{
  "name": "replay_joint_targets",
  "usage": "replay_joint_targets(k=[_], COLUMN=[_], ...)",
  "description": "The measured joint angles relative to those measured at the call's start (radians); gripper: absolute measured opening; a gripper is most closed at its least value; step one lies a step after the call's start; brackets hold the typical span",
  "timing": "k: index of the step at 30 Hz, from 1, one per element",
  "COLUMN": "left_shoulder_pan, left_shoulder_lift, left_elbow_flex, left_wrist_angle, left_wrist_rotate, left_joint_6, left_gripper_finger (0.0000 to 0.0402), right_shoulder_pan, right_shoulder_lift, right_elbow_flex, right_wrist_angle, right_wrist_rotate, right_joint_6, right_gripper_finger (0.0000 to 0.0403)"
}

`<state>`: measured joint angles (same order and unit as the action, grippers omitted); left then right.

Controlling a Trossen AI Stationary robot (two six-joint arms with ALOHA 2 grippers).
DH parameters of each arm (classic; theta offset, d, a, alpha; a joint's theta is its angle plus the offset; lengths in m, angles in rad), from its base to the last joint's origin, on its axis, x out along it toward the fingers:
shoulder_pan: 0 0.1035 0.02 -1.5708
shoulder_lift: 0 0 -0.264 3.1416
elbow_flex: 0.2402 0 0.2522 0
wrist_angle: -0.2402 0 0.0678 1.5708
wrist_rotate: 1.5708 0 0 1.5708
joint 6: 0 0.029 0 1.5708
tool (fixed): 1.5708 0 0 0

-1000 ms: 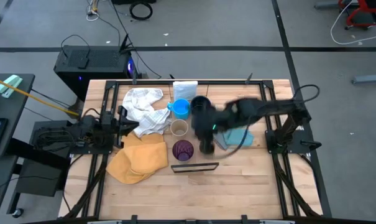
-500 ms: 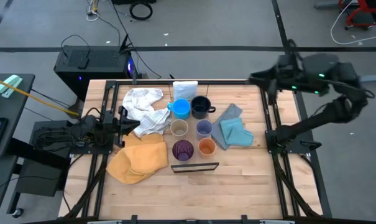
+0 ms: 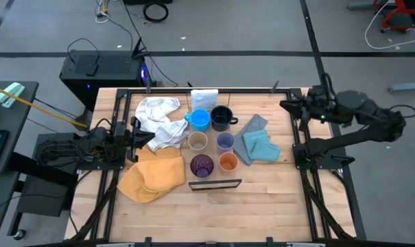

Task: Stack small to large cups/mugs on shelf
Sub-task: Return to Home Position

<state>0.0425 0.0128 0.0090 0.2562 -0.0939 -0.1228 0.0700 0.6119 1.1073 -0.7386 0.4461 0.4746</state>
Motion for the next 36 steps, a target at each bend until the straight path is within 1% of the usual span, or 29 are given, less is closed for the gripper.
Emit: replay_joint_targets(k=[3,6,11,15,21,26,31,36], left_shoulder_pan=[0.0,0.0,0.0,0.0,0.0,0.0,0.0,0.0], left_shoulder_lift=[0.0,0.0,0.0,0.0,0.0,0.0,0.0,0.0], left_elbow_flex=[0.0,0.0,0.0,0.0,0.0,0.0,0.0,0.0], left_wrist_angle=[-0.001,-0.011,-0.071,-0.094,-0.099,-0.1,-0.12,-0.143], left_wrist_rotate=[0.0,0.0,0.0,0.0,-0.005,-0.01,-0.01,-0.01], left_joint_6=[-0.002,-0.003,-0.005,-0.005,-0.005,-0.005,-0.005,-0.005], left_gripper_finger=[0.004,0.0037,0.0032,0.0037,0.0043,0.0042,0.004,0.0045], right_shoulder_pan=[0.0,0.0,0.0,0.0,0.0,0.0,0.0,0.0], right_shoulder_lift=[-0.089,-0.163,-0.258,-0.333,-0.436,-0.479,-0.484,-0.484], right_elbow_flex=[-0.136,-0.239,-0.344,-0.413,-0.518,-0.575,-0.61,-0.62], right_wrist_angle=[0.103,0.17,0.184,0.198,0.246,0.256,0.255,0.255], right_wrist_rotate=[0.001,0.0,0.024,0.035,0.049,0.049,0.048,0.048], right_joint_6=[0.02,0.021,0.015,0.005,0.03,0.05,0.071,0.072], right_gripper_finger=[0.0043,0.0035,0.0021,0.0005,0.0016,0.0011,0.0005,0.0011])
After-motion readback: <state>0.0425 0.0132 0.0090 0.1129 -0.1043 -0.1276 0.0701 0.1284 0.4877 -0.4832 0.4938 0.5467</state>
